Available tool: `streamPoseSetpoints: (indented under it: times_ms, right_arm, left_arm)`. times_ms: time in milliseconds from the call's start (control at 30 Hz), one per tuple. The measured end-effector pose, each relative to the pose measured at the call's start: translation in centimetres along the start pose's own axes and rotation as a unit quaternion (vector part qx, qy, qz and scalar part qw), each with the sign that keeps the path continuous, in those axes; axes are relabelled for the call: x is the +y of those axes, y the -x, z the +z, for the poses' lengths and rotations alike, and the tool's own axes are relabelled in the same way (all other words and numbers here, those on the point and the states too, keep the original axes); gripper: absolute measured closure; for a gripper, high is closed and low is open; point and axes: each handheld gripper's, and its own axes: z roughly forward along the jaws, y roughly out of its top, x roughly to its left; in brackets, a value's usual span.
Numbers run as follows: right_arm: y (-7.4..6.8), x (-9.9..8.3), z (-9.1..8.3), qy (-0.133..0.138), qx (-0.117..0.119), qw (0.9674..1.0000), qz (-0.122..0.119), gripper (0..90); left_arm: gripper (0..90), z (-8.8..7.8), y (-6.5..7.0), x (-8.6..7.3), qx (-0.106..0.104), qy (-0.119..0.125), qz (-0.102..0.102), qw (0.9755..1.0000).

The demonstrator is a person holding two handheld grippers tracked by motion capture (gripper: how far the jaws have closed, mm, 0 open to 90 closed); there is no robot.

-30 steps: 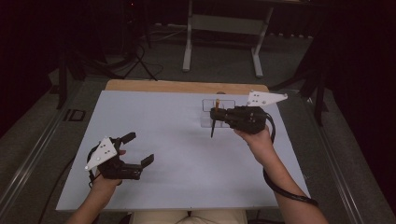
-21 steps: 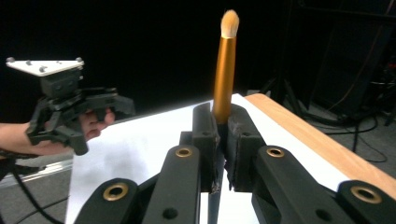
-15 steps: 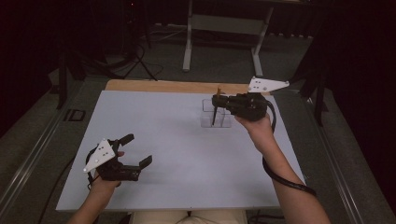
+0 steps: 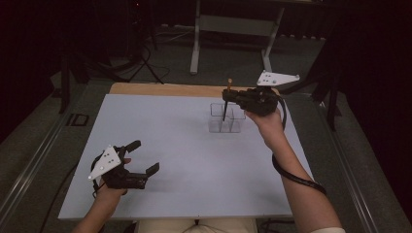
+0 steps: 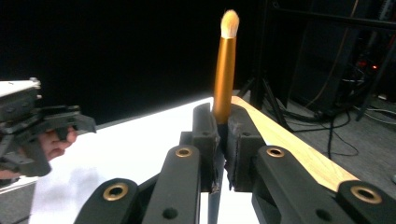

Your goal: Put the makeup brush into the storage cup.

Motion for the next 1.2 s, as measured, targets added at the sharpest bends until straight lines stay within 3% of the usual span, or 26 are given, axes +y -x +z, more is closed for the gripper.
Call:
streamPoseSetpoints:
  times_ms: [500,933,1200]
  right_arm:
    - [2.2,1.2,0.8,0.007,-0.021,0.9997,0.006,83.7]
    - [4.4,0.9,1.7,0.006,-0.048,0.9986,0.024,83.6]
    - [5.1,0.5,2.8,0.003,-0.052,0.9983,0.027,83.6]
  left_arm:
    - [2.0,0.0,0.0,0.0,-0.003,0.003,-0.002,1.0000]
    - [2.1,0.0,0.0,0.0,-0.007,0.000,0.003,1.0000]
    - [2.0,0.0,0.1,-0.1,-0.007,-0.002,0.005,1.0000]
